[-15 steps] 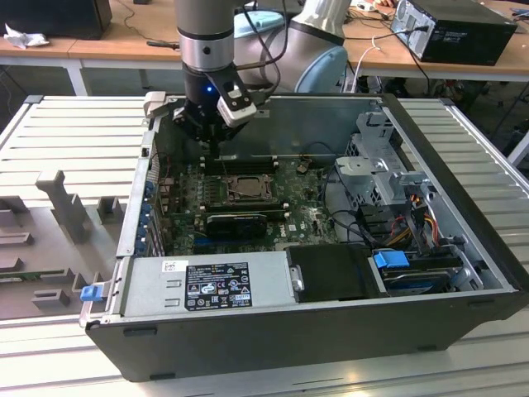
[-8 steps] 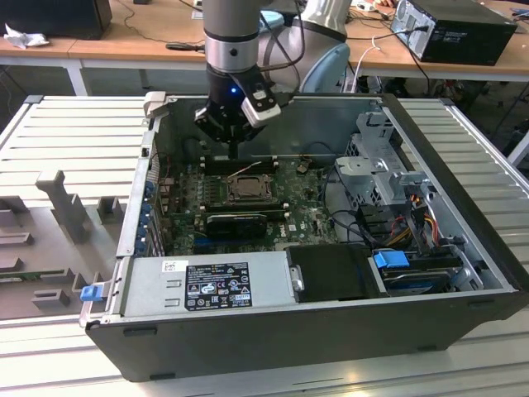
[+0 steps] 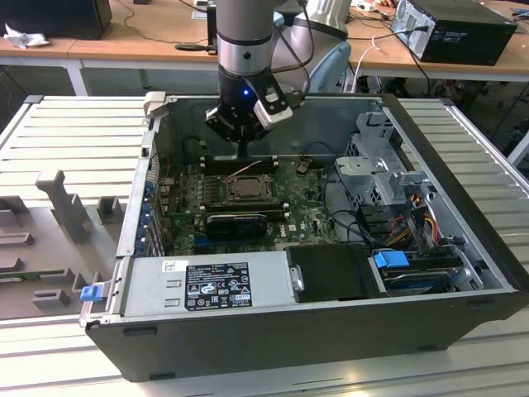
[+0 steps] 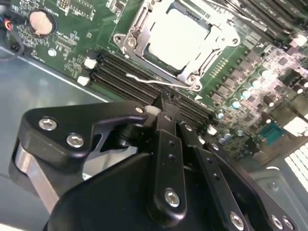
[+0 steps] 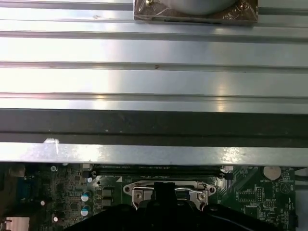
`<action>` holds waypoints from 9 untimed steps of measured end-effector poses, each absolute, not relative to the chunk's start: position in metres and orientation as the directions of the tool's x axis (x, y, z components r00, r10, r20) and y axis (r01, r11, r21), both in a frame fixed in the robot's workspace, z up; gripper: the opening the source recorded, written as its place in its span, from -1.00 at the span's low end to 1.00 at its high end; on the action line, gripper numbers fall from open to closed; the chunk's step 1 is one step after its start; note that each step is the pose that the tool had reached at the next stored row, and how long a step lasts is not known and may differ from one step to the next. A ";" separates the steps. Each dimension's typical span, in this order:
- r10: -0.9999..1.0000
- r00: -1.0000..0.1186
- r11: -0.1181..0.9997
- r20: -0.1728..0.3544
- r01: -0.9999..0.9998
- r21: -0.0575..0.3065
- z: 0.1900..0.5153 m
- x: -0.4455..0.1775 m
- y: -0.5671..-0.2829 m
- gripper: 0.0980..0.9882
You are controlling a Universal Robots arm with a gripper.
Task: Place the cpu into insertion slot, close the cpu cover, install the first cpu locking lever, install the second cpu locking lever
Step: 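Install the first cpu locking lever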
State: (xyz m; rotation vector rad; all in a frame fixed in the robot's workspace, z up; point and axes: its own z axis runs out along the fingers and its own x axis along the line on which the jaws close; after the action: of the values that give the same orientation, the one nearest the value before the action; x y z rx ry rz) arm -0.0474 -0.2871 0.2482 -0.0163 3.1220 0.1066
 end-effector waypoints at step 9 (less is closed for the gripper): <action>-0.034 -0.999 0.996 -0.018 -0.036 0.085 0.234 -0.038 -0.286 -0.98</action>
State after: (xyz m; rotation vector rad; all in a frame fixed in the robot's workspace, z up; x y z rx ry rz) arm -0.0384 -0.2857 0.2345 -0.0548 3.1215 0.1331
